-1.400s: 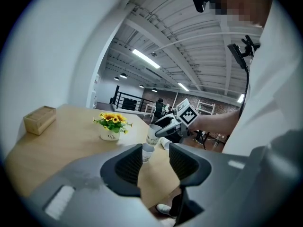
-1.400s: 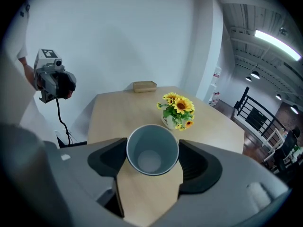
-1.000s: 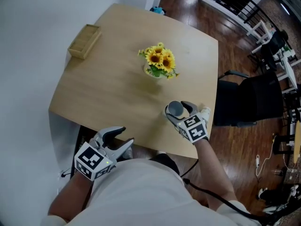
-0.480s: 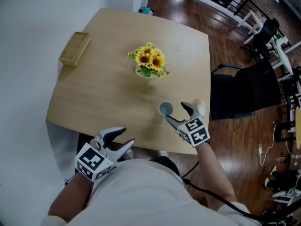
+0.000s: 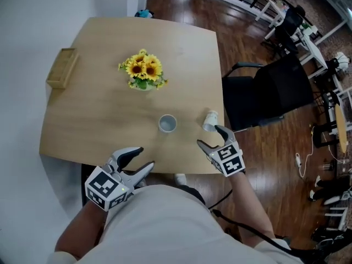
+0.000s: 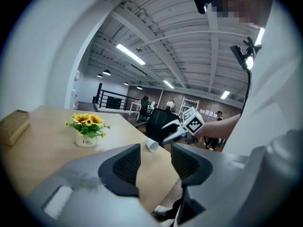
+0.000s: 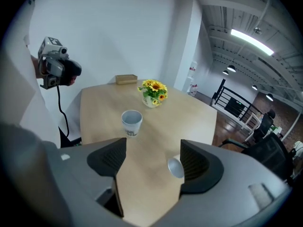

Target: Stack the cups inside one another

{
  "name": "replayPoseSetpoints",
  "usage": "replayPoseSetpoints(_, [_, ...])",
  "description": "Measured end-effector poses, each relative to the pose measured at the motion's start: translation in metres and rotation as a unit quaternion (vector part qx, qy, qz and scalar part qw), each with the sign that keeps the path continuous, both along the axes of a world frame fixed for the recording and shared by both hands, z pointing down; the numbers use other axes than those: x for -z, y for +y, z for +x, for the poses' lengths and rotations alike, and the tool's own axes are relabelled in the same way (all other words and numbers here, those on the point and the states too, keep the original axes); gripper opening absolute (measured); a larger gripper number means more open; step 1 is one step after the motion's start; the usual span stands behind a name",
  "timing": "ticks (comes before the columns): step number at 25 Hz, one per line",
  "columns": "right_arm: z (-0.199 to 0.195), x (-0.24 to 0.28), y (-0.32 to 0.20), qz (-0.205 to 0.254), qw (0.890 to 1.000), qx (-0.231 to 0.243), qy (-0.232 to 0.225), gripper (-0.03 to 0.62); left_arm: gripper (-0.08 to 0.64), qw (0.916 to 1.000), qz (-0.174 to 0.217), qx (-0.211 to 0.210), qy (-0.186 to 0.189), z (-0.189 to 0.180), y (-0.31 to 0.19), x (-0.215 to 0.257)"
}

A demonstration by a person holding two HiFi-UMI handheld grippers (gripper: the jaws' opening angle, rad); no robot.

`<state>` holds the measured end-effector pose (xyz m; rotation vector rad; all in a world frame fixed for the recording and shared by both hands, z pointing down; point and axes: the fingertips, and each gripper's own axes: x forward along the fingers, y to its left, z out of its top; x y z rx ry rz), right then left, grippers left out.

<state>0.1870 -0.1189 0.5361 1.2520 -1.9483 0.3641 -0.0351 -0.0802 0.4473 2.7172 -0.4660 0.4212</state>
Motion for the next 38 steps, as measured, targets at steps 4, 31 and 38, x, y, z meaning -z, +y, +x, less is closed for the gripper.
replayPoseSetpoints(4, [0.047, -0.020, 0.017, -0.013, 0.999, -0.027, 0.031, 0.345, 0.215, 0.9999, 0.004, -0.011, 0.002, 0.029, 0.009, 0.004])
replayPoseSetpoints(31, [0.128, -0.097, -0.042, -0.025, 0.997, -0.007, 0.073, 0.017, 0.215, 0.9896, -0.020, 0.136, -0.042, 0.076, 0.033, 0.002])
replayPoseSetpoints(38, [0.124, -0.051, -0.051, -0.044, 0.995, 0.043, 0.079, 0.015, 0.215, 0.9884, -0.011, 0.150, -0.022, 0.065, 0.028, 0.003])
